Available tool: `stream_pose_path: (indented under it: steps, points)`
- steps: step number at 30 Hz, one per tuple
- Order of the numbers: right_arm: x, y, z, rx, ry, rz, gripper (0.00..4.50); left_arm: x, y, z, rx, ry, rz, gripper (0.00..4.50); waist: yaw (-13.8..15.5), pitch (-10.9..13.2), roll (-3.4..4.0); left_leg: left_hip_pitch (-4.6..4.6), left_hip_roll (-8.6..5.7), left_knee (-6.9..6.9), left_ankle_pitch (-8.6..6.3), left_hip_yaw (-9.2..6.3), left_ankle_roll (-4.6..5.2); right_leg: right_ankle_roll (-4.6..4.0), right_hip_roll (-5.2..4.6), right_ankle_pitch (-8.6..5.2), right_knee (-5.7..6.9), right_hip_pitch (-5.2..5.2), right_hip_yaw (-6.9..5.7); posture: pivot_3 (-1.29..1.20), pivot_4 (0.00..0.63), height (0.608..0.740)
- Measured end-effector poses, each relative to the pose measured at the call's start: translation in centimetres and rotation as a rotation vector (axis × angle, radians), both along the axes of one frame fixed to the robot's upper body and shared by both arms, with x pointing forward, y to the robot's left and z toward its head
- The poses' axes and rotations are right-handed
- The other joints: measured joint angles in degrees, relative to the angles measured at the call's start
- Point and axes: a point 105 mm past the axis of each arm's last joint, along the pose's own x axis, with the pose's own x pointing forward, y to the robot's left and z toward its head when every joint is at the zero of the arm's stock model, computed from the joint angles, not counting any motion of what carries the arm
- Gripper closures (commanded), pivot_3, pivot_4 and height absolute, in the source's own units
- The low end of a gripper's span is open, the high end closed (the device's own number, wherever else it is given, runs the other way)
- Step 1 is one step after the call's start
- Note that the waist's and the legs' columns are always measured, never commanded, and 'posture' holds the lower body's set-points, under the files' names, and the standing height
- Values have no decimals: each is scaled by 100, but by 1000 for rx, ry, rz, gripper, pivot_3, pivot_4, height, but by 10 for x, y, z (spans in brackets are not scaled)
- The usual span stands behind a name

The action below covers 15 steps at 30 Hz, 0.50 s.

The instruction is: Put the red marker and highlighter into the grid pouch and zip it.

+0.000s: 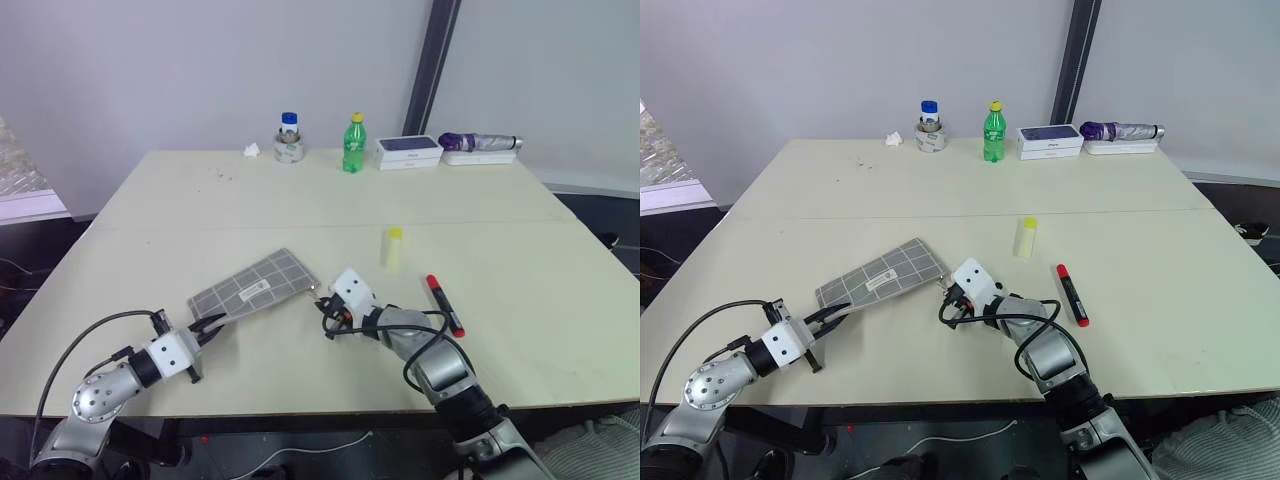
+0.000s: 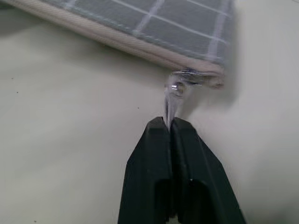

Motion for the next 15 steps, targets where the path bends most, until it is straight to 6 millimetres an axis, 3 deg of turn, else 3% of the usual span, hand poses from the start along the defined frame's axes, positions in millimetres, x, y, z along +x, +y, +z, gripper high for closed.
stream_pose_path:
  steps: [10,15]
  points:
    - [-3,34,36,-46,-181,199,4488,26,-32,4,-53,-25,27,4500,33,-4,-2,1,-6,7,2,-9,-2,1,1,0,4,6,-7,0,150,740]
    - [-13,47,29,-116,-262,326,4488,37,-50,9,-42,-32,7,4500,5,-4,-2,0,-16,5,3,-8,-4,0,5,0,4,2,-6,0,150,740]
